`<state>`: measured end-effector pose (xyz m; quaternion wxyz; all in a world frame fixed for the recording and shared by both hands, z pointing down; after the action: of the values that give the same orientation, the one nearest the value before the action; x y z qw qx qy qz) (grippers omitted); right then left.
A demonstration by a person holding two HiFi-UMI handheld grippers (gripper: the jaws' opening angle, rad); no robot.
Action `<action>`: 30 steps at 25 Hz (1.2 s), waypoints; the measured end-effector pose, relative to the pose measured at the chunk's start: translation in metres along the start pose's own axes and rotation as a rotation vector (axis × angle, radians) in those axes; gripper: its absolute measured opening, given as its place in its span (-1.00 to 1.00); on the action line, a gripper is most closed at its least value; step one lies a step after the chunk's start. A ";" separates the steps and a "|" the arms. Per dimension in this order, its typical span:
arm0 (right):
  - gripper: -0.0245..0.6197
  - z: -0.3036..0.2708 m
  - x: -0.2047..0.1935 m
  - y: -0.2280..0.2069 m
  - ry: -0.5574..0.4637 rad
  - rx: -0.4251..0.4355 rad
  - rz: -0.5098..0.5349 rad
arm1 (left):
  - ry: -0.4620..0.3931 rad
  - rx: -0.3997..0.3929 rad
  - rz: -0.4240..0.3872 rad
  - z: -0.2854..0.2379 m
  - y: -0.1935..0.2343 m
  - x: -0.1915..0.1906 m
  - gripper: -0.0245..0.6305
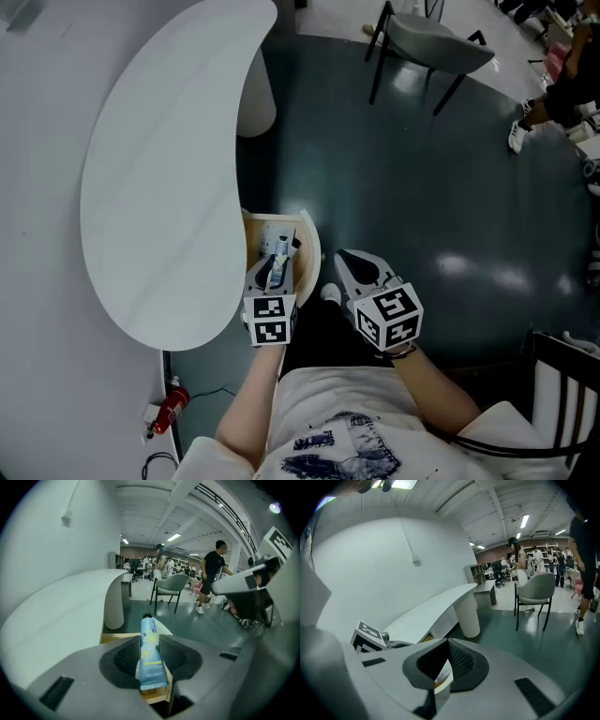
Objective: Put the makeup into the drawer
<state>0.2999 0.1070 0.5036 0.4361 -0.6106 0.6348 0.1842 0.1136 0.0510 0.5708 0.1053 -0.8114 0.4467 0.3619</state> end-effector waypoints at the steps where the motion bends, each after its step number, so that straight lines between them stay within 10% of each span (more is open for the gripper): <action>1: -0.86 -0.003 -0.005 -0.002 0.007 -0.003 -0.004 | 0.005 -0.001 -0.001 -0.005 0.001 -0.002 -0.41; 30: -0.86 -0.082 -0.111 -0.054 0.086 -0.096 -0.114 | 0.151 -0.036 -0.017 -0.119 0.040 -0.077 -0.41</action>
<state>0.3099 0.1026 0.6516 0.3884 -0.6733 0.6076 0.1630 0.1146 0.0185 0.7146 0.0596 -0.8418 0.4401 0.3068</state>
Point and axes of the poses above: the fingertips, and each gripper's own axes: z backward along the fingers, y to its left, x out of its top, the point moved 9 cm from there along z, backward along the fingers, and after that the axes turned 3 degrees about z, right-handed, at the moved point
